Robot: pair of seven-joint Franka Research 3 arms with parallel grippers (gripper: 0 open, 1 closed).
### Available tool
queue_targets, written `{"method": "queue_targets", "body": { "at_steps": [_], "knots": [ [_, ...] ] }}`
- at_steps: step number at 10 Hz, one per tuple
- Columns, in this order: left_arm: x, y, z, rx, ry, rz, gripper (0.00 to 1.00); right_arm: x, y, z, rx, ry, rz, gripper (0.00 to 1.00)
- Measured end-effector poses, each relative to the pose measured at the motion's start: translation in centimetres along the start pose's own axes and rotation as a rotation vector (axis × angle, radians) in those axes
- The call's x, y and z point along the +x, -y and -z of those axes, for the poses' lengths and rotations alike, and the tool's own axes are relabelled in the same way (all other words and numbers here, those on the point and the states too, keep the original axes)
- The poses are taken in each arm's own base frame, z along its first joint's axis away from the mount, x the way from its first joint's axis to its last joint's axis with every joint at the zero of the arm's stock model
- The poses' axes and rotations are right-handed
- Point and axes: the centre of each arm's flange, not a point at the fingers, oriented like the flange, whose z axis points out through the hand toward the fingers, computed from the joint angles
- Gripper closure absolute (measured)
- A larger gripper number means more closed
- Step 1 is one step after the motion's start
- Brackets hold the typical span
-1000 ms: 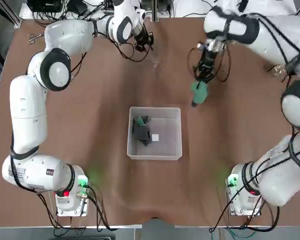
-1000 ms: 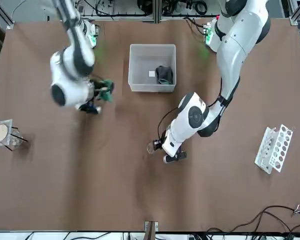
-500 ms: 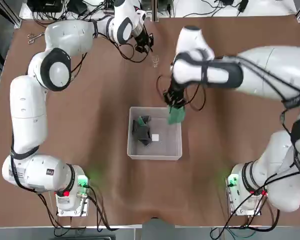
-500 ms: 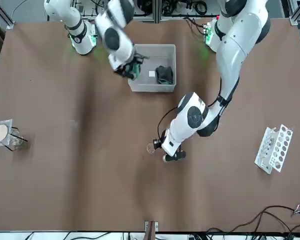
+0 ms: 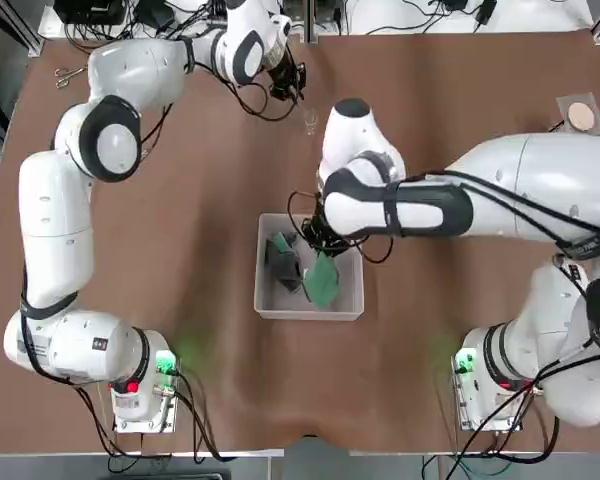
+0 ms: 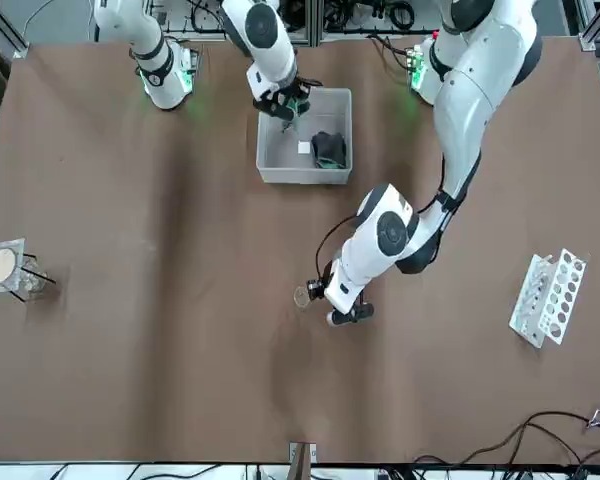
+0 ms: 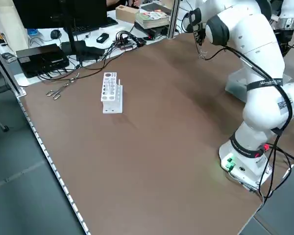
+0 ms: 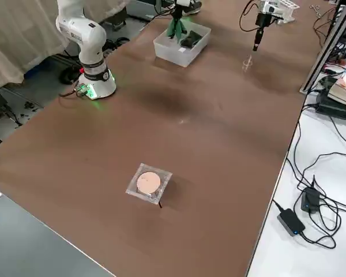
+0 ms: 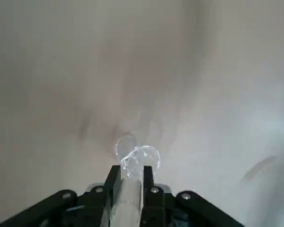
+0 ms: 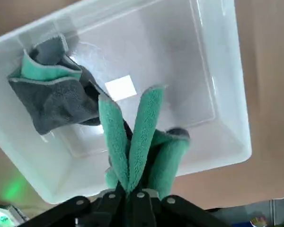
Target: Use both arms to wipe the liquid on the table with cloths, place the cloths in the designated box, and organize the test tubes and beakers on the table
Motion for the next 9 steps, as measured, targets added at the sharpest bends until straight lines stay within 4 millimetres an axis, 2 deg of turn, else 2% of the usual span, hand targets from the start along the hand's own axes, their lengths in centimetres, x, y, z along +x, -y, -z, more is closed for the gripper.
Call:
{"method": "queue_targets", "body": {
  "at_steps": [2, 3, 6, 8, 9],
  "knots": [
    [0.0, -0.2, 0.4, 0.001, -0.003, -0.003, 0.76, 0.4, 0.1, -0.7, -0.007, -0.009, -0.009, 0.92],
    [-0.1, -0.2, 0.5, 0.009, 0.003, -0.004, 0.76, 0.5, 0.0, -0.9, -0.011, -0.01, -0.013, 0.85],
    [-0.4, -0.7, 2.6, 0.055, 0.021, -0.018, 0.78, 0.6, 0.4, -0.6, 0.002, -0.018, -0.011, 0.4],
    [-0.4, -1.2, 3.9, 0.055, 0.009, -0.025, 0.78, 0.9, 1.2, 0.8, 0.031, -0.026, -0.009, 0.1],
    [-0.5, -1.5, 4.7, 0.055, 0.001, -0.03, 0.78, 1.3, 1.5, 1.7, 0.049, -0.031, -0.013, 0.01]
  ]
}}
